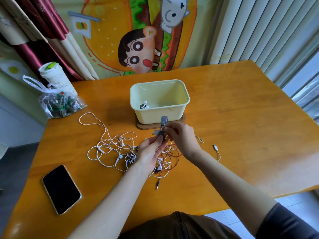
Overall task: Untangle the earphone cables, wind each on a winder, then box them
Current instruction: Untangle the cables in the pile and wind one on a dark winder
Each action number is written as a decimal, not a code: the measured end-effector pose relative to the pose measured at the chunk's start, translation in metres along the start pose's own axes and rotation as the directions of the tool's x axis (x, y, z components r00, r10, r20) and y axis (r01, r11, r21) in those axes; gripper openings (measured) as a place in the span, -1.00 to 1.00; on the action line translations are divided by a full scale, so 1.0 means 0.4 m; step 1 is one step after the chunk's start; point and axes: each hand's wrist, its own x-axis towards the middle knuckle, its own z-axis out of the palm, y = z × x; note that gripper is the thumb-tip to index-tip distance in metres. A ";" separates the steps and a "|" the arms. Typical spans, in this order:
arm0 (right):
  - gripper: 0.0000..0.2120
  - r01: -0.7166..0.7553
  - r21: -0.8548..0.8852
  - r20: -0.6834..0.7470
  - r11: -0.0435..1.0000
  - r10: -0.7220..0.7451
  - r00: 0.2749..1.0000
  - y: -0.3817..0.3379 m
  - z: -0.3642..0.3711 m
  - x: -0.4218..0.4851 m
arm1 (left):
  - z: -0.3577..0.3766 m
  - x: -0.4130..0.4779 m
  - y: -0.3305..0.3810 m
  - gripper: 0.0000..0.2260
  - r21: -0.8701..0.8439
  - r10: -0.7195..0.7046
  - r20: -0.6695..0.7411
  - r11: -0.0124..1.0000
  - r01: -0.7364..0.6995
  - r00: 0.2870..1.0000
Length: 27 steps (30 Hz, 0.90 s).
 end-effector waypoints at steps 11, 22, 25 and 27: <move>-0.91 -0.010 0.020 -0.079 1.000 0.012 0.997 0.004 -0.019 -0.003 | -0.006 -0.014 0.005 -0.78 -0.008 0.011 0.118 1.000 -0.010 0.993; -0.93 -0.009 0.079 -0.137 0.997 0.020 0.990 -0.002 -0.020 -0.010 | -0.015 -0.022 0.023 -0.75 0.251 0.054 0.301 0.959 -0.134 0.952; -0.93 -0.018 0.068 -0.121 0.998 0.026 0.992 0.002 -0.016 -0.007 | -0.010 -0.018 0.032 -0.74 0.248 0.076 0.322 0.955 -0.161 0.944; -0.93 -0.021 0.062 -0.120 0.998 0.028 0.992 0.003 -0.014 -0.008 | -0.006 -0.015 0.040 -0.75 0.240 0.086 0.331 0.955 -0.172 0.940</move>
